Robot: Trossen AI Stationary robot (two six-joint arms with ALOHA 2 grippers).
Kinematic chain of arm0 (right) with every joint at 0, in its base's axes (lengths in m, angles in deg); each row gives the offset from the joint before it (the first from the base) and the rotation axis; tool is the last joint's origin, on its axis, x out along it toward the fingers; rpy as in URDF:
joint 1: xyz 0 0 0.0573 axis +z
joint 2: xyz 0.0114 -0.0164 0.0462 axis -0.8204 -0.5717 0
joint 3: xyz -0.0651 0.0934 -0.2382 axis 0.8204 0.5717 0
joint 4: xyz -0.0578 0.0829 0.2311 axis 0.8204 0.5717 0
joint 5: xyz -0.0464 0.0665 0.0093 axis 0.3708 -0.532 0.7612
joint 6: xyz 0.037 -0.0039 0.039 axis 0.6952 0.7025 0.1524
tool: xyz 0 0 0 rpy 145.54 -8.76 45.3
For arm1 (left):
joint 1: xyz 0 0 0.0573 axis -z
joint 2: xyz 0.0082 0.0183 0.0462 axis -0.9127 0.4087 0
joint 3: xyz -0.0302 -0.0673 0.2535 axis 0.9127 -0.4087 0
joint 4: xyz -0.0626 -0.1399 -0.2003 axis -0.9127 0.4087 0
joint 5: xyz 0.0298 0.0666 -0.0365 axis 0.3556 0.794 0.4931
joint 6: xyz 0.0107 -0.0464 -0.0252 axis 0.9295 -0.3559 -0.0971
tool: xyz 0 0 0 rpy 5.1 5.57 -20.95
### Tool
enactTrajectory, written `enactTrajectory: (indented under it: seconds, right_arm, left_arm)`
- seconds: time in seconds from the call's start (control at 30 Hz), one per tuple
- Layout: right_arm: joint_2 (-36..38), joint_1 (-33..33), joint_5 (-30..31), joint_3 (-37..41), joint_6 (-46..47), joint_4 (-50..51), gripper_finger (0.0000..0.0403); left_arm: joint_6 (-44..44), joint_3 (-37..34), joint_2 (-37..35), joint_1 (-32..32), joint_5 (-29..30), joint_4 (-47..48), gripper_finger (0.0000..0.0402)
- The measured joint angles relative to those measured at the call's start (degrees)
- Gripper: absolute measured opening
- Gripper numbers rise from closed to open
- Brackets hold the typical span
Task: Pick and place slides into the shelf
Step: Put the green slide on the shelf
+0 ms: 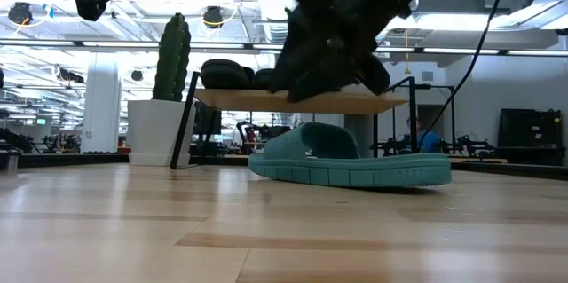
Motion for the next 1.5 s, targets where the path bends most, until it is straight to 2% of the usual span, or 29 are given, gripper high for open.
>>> enactTrajectory:
  seconds: [0.17,0.27,0.43,0.73,0.9,1.23,1.5]
  right_arm:
    - [0.00,3.21,-6.35,-0.05,-15.24,5.10,0.0121]
    - [0.00,4.94,-10.11,-0.92,-20.97,14.21,0.0120]
    - [0.00,6.84,-11.59,-2.92,-19.65,27.32,0.0120]
    - [0.00,5.96,-11.71,-3.27,-19.86,35.43,0.0120]
    - [0.00,5.18,-12.42,-3.27,-19.92,36.09,0.0119]
    - [-3.93,5.30,-19.86,-3.41,-23.05,33.96,0.0118]
    - [-8.70,4.93,-17.89,-3.97,-24.95,33.84,0.0118]
  left_arm:
    - [0.00,0.00,0.00,0.02,-0.01,0.00,0.0000]
    - [0.00,0.00,0.00,0.02,0.01,0.00,0.0000]
    - [-0.02,0.00,0.00,0.00,0.95,0.00,0.0000]
    - [-0.02,0.00,0.00,0.00,0.99,0.00,0.0000]
    - [-0.02,0.00,0.00,0.02,1.04,0.00,0.0000]
    - [-0.02,0.00,0.00,0.01,1.04,0.00,0.0000]
    - [-0.03,0.00,0.00,0.01,1.06,0.02,0.0000]
